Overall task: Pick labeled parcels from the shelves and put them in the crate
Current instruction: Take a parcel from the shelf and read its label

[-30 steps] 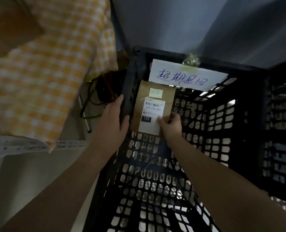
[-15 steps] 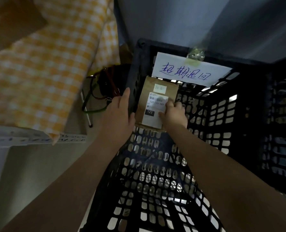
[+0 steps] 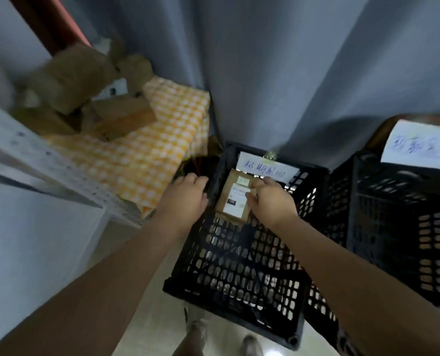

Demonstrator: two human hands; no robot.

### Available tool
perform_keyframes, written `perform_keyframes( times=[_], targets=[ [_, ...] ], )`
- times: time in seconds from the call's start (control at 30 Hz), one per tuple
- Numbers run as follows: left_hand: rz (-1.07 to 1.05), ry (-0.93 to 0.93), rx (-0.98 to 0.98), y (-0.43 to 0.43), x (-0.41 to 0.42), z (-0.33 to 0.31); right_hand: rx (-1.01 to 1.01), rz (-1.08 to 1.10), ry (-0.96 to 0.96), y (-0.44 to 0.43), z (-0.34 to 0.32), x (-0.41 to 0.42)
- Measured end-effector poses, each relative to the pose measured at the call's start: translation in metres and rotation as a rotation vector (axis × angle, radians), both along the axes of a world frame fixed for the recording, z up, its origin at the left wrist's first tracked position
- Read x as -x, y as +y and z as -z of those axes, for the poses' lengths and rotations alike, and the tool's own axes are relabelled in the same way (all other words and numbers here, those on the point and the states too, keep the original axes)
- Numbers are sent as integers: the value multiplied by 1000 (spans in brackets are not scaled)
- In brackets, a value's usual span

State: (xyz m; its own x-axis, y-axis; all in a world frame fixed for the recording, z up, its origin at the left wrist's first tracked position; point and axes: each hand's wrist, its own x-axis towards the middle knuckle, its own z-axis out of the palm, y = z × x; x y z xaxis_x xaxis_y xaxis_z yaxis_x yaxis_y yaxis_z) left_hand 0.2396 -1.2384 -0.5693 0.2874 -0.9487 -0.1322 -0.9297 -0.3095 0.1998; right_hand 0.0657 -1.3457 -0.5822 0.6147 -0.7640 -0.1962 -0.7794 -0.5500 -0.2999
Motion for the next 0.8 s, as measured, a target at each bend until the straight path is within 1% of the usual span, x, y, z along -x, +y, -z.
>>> perform_keyframes(
  times=[0.13, 0.33, 0.47, 0.63, 0.8],
  targets=[
    [-25, -151, 36, 48, 35, -72, 115, -132, -99, 29, -84, 20],
    [-166, -222, 198, 121, 86, -168, 256, -347, -208, 84, -183, 51],
    [-241, -317, 228, 176, 103, -216, 294, -461, -293, 125, -225, 52],
    [-385, -400, 265, 254, 120, -266, 319, -612, -428, 195, -265, 39],
    [-580, -507, 259, 366, 132, -311, 356, -796, -583, 290, -306, 19]
  ],
)
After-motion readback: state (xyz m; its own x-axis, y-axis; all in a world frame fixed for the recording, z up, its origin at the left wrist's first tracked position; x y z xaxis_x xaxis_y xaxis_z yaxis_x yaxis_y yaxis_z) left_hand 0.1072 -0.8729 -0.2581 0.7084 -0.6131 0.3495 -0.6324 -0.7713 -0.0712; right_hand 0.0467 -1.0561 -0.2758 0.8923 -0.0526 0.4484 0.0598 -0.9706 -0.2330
